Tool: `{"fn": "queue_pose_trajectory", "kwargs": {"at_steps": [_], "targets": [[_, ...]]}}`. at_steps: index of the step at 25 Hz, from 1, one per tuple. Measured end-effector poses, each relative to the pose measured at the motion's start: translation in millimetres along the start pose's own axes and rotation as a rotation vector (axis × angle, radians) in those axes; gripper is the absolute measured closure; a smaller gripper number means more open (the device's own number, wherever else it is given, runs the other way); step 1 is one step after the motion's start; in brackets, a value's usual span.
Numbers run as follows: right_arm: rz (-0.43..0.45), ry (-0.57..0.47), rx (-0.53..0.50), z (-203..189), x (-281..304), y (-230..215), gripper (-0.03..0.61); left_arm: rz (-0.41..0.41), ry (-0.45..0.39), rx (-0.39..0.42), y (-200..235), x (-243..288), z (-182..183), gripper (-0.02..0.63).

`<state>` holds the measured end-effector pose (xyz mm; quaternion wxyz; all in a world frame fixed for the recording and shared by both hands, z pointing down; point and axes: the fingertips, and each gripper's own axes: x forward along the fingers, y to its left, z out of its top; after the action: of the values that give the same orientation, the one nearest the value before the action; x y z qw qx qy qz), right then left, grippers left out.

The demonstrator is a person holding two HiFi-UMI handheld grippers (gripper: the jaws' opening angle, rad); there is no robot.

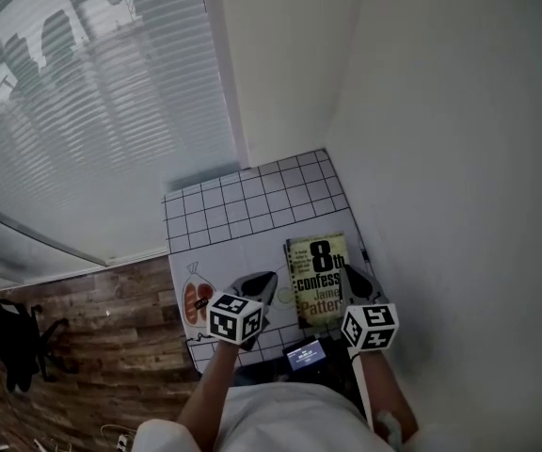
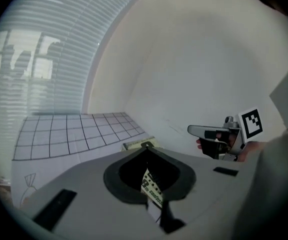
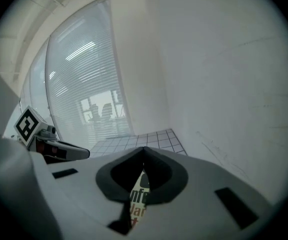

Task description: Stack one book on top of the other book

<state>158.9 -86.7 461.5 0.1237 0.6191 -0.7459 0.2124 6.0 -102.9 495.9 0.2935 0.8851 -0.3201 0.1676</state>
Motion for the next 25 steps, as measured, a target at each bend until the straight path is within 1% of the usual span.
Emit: {"fn": "queue_pose_trajectory", "kwargs": {"at_steps": [5, 12, 14, 16, 20, 25], "targets": [[0.032, -0.068, -0.029, 20.0, -16.3, 15.1, 0.571, 0.077, -0.156, 0.136, -14.7, -31.1, 44.2, 0.604], [0.015, -0.188, -0.041, 61.4, -42.3, 23.5, 0.571, 0.196, -0.386, 0.286, -32.2, -84.7, 101.6, 0.604], [0.02, -0.222, -0.049, 72.0, -48.9, 28.1, 0.571, 0.228, -0.437, 0.35, -38.7, -96.6, 114.2, 0.604], [0.023, -0.242, -0.06, 80.0, -52.7, 31.9, 0.571, 0.254, -0.481, 0.391, -44.0, -106.9, 124.3, 0.604], [0.034, -0.255, -0.075, 87.3, -55.8, 36.8, 0.572, 0.281, -0.543, 0.408, -52.0, -120.3, 134.2, 0.604], [0.028, -0.265, -0.097, 93.3, -55.6, 38.0, 0.572, 0.293, -0.554, 0.373, -47.6, -123.9, 137.5, 0.605]]}}
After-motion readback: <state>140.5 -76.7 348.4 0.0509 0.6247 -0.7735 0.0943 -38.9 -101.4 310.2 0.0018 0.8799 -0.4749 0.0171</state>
